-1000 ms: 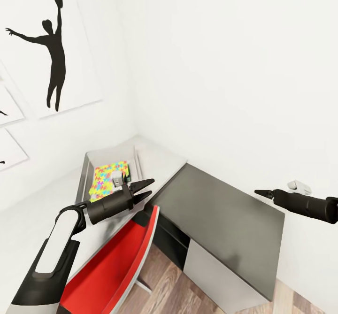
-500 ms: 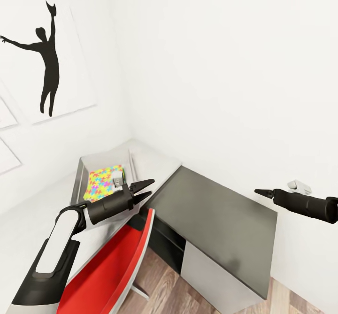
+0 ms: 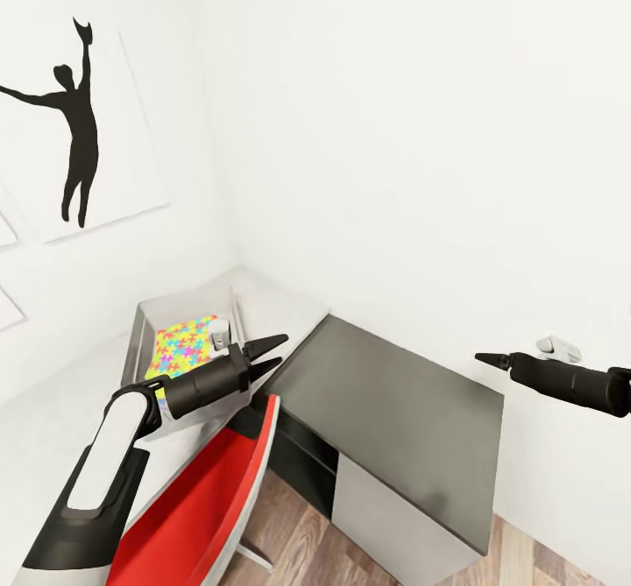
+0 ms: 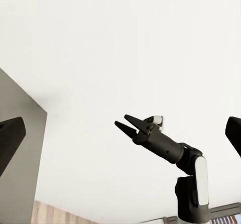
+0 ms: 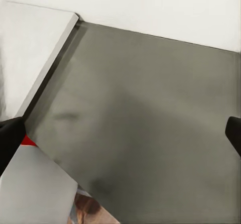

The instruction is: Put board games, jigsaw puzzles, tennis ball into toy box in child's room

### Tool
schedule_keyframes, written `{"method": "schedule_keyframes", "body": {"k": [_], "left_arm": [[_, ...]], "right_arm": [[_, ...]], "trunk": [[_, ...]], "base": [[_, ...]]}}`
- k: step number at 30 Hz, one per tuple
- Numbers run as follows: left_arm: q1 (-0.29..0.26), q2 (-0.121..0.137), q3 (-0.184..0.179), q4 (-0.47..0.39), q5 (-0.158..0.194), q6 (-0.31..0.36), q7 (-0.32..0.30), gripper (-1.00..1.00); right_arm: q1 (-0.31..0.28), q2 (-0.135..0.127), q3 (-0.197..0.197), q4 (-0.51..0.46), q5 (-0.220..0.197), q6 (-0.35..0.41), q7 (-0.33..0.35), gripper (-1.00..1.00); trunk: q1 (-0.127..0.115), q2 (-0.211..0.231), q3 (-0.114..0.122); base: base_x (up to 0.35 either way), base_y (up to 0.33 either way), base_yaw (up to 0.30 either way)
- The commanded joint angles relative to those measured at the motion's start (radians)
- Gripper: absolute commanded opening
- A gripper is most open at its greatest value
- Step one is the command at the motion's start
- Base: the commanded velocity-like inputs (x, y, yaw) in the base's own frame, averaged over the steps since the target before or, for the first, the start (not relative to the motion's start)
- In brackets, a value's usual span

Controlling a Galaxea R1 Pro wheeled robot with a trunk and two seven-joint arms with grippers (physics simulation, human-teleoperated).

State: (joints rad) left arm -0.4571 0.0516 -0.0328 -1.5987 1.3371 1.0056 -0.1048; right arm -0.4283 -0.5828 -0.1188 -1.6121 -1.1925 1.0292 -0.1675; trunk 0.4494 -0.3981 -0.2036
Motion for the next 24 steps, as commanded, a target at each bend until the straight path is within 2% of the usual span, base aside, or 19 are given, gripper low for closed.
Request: {"method": "schedule_keyframes", "body": {"k": [1,13,24], "left_arm": [[-0.001,0.001,0.000,0.000,-0.010,-0.002,-0.009,1.00],[0.000,0.001,-0.002,0.000,-0.009,-0.011,-0.005,1.00],[0.000,0.001,-0.001,0.000,-0.009,-0.013,-0.006,1.00]], "right_arm": [[-0.001,0.000,0.000,-0.001,-0.010,0.003,-0.010,1.00],[-0.001,0.000,-0.001,0.000,-0.010,0.003,-0.010,1.00],[-0.001,0.000,0.000,0.000,-0.010,0.003,-0.010,1.00]], "trunk": [[0.001,-0.002,0.000],[0.001,-0.002,0.020],[0.001,-0.002,0.038]], "base": [[-0.041,0.000,-0.100],[-0.148,0.000,-0.100],[-0.051,0.000,-0.101]]}}
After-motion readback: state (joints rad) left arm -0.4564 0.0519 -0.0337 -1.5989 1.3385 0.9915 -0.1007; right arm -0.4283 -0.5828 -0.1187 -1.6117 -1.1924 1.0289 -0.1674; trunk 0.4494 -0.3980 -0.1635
